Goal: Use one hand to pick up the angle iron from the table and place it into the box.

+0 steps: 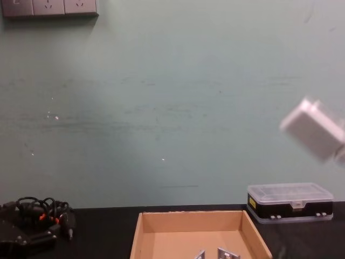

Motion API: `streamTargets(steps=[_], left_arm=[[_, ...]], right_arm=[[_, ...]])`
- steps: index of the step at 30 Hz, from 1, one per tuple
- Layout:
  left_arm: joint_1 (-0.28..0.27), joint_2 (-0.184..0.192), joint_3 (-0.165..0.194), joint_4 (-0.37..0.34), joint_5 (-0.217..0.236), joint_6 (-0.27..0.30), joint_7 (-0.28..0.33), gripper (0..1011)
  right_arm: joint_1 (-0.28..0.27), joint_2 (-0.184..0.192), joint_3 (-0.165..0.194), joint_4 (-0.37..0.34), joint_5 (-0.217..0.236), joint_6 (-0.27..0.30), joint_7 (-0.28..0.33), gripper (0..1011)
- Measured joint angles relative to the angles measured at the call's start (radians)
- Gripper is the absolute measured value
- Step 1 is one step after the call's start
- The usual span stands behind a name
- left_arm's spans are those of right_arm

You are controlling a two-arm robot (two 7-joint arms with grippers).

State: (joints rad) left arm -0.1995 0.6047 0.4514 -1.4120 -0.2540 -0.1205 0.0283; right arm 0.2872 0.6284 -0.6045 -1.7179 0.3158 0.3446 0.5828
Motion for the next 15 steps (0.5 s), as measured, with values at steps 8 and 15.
streamTargets(steps=[8,15], left_arm=[[0.0,0.0,0.0,0.0,0.0,0.0,0.0,1012],[0.0,0.0,0.0,0.0,0.0,0.0,0.0,1011]], right_arm=[[0.008,0.007,0.098,-0.07,0.034,-0.007,-0.069,86],[0.057,-0.032,0.127,-0.038,0.03,-0.012,-0.111,86]])
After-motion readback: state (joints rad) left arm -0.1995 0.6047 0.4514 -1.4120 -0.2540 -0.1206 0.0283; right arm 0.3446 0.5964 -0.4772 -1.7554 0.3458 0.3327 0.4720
